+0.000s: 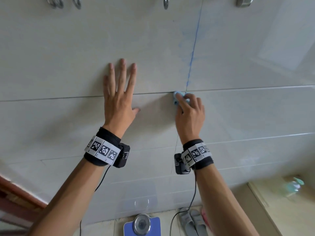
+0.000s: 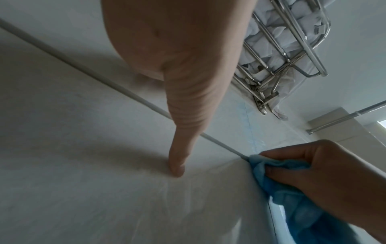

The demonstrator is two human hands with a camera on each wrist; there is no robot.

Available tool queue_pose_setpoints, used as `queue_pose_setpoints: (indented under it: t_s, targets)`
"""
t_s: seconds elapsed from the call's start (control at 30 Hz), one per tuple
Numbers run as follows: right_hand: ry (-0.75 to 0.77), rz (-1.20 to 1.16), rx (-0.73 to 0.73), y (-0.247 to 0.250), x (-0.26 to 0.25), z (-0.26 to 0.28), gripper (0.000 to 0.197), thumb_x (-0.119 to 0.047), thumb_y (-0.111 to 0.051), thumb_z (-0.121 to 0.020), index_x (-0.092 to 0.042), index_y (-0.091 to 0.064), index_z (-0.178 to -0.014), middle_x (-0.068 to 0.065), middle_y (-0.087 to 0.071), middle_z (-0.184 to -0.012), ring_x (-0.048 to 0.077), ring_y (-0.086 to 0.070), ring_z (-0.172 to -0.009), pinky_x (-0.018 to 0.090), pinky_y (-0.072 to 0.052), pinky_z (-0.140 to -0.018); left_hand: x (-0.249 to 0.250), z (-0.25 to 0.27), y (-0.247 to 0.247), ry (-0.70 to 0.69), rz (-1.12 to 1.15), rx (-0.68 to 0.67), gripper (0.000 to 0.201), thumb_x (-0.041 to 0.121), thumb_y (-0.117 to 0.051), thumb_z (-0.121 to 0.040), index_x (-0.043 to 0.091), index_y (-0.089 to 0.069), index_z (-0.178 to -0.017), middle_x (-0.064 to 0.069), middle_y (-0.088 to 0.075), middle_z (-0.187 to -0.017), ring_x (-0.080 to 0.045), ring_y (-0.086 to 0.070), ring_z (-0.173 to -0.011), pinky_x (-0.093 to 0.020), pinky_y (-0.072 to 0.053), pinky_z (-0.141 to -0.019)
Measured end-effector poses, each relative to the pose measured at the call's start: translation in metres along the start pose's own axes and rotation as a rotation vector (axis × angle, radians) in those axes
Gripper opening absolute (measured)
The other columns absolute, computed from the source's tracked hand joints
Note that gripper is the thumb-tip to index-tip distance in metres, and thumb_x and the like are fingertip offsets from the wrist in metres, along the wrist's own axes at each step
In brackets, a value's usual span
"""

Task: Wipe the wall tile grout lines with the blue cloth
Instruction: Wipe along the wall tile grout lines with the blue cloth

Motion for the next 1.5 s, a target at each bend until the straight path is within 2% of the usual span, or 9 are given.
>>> queue_pose_setpoints:
  t_s: [0.13,0.37,0.53,0.67,0.77,0.9,1.07,1.27,1.5]
  targets:
    - [-0.199,-0.033,0.083,0.005,0.026,-0.001,0.035,-0.004,-0.064,-0.086,-0.023,-0.08,-0.111,0.001,-0.068,-0.099,0.027,-0.053,-0.082,0.04,-0.044,-0.067,0.003,0.0,-0.001,0.029,0.013,0.007,0.152,0.042,-0.1,-0.057,0.02,0.001,-0.168,-0.01,0.005,-0.175,-0.042,0.004,-0.16,-0.053,-0.008,-0.131]
    - [-0.389,-0.345,-0.171,0.018,0.044,-0.015,0.028,-0.006,-0.068,-0.091,-0.022,-0.082,-0.109,-0.009,-0.065,-0.094,0.018,-0.065,-0.086,0.028,-0.052,-0.067,0.015,0.005,0.009,0.041,0.097,0.01,0.146,0.043,-0.099,-0.061,0.013,-0.004,-0.168,-0.014,0.001,-0.175,-0.04,0.001,-0.161,-0.043,-0.002,-0.132]
    - [-0.61,-0.727,-0.284,0.058,0.039,-0.035,0.013,-0.009,-0.074,-0.091,-0.015,-0.082,-0.099,0.002,-0.077,-0.094,0.01,-0.075,-0.071,0.026,-0.058,-0.06,0.066,0.028,-0.001,-0.026,0.575,-0.152,0.099,0.045,-0.091,-0.075,0.01,-0.044,-0.156,-0.007,-0.041,-0.163,-0.024,-0.037,-0.15,-0.045,-0.031,-0.125]
    - [-0.543,-0.951,-0.378,0.08,0.021,-0.045,0.023,0.0,-0.068,-0.092,-0.013,-0.078,-0.108,0.004,-0.079,-0.098,0.017,-0.076,-0.086,0.032,-0.06,-0.073,0.105,0.062,-0.031,0.235,1.051,-0.508,0.072,0.042,-0.087,-0.082,0.025,-0.058,-0.145,0.012,-0.06,-0.144,-0.002,-0.056,-0.129,-0.027,-0.048,-0.107]
    - [-0.53,-1.074,-0.413,0.084,0.017,-0.041,0.028,0.002,-0.066,-0.095,-0.01,-0.074,-0.119,0.009,-0.077,-0.111,0.022,-0.073,-0.1,0.039,-0.06,-0.086,0.12,0.075,-0.04,0.335,1.294,-0.606,0.036,0.027,-0.08,-0.093,0.022,-0.069,-0.126,0.008,-0.076,-0.121,-0.006,-0.069,-0.116,-0.03,-0.052,-0.098]
    - [-0.54,-1.137,-0.442,0.086,0.016,-0.03,0.042,-0.002,-0.067,-0.097,-0.016,-0.066,-0.137,0.008,-0.073,-0.127,0.03,-0.07,-0.116,0.049,-0.057,-0.099,0.114,0.081,-0.033,0.522,1.516,-0.544,0.019,0.013,-0.069,-0.099,0.002,-0.069,-0.115,-0.01,-0.076,-0.108,-0.023,-0.072,-0.102,-0.038,-0.057,-0.092]
    - [-0.611,-1.086,-0.35,0.093,0.022,-0.01,0.051,0.008,-0.065,-0.091,-0.021,-0.069,-0.133,0.003,-0.074,-0.123,0.029,-0.073,-0.111,0.057,-0.059,-0.094,0.092,0.074,-0.004,0.452,1.343,-0.331,0.003,0.012,-0.07,-0.099,0.013,-0.072,-0.101,-0.001,-0.077,-0.094,-0.014,-0.07,-0.086,-0.03,-0.056,-0.078]
    - [-0.398,-0.819,-0.237,0.111,0.006,0.019,0.043,0.014,-0.063,-0.09,-0.016,-0.079,-0.116,-0.002,-0.072,-0.118,0.008,-0.067,-0.111,0.02,-0.056,-0.083,0.079,0.081,0.033,0.353,1.103,-0.199,0.003,0.02,-0.074,-0.096,0.019,-0.077,-0.096,0.008,-0.077,-0.087,-0.009,-0.072,-0.083,-0.022,-0.052,-0.067]
    - [-0.09,-0.669,-0.493,0.098,-0.035,0.061,0.064,-0.008,-0.079,-0.089,-0.02,-0.057,-0.148,-0.003,-0.049,-0.149,0.013,-0.05,-0.138,0.036,-0.052,-0.106,0.07,0.102,0.029,0.62,1.208,-0.194,0.015,0.022,-0.075,-0.095,0.016,-0.081,-0.083,-0.001,-0.079,-0.078,-0.016,-0.075,-0.079,-0.037,-0.057,-0.074]
Point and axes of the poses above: each hand's wrist, its own z-axis away from the middle knuckle, its own y-axis out of the back of the hand, x = y × z, the point moved 8 cm from there along -z, towards the middle knuckle
